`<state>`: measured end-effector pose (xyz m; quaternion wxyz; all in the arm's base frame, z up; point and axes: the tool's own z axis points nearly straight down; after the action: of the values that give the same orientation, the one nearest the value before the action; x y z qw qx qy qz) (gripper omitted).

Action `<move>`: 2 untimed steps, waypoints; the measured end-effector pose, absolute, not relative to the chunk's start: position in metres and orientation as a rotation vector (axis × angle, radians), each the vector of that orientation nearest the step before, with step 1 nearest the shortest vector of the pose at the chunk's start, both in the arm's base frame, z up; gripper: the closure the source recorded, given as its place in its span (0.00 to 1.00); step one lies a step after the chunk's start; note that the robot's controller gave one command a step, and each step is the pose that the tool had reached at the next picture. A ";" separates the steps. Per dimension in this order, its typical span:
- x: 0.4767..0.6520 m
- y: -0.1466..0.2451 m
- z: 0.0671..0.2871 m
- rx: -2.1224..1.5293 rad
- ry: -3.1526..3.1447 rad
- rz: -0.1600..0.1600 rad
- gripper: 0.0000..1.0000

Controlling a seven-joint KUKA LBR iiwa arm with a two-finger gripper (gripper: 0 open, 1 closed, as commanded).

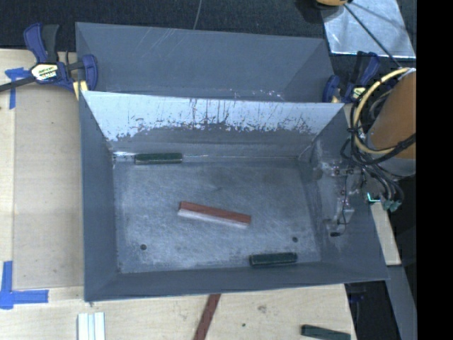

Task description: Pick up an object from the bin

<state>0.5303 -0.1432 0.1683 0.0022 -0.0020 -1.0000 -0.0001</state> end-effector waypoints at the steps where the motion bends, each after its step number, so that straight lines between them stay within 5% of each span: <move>1: 0.532 -0.143 0.173 0.000 -3.145 0.002 0.00; 2: 0.511 -0.113 0.127 -0.066 -3.151 0.004 0.00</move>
Offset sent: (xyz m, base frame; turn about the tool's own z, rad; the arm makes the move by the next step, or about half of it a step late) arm -0.0438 0.0646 -0.0926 0.0722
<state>0.5112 -0.1128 0.1268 -0.0052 -0.0209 -0.9998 0.0014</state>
